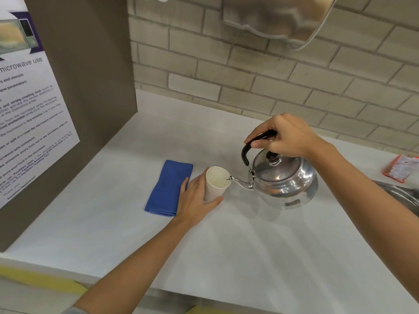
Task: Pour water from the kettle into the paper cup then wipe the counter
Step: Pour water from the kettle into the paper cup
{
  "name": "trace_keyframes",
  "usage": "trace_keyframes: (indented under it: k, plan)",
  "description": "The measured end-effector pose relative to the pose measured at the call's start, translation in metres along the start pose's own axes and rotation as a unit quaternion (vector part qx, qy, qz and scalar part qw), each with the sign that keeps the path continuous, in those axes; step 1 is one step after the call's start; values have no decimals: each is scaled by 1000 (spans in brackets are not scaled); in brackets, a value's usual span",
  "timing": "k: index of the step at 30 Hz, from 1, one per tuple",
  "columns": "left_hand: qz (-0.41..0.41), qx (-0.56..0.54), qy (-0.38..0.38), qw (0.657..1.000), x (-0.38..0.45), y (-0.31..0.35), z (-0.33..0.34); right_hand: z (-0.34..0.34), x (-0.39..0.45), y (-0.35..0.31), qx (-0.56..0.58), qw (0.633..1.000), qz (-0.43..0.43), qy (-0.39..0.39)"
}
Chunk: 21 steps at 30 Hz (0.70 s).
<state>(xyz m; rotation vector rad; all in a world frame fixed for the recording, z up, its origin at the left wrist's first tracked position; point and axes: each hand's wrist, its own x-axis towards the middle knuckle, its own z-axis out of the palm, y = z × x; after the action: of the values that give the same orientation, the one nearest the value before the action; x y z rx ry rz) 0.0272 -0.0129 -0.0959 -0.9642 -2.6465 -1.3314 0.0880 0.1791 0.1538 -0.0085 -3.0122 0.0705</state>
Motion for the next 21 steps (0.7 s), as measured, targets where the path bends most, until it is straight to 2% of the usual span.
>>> trace_keyframes:
  k: [21]
  plan:
    - [1,3,-3,1000,1,-1,0,-1,6,0,-30,999,-11,5]
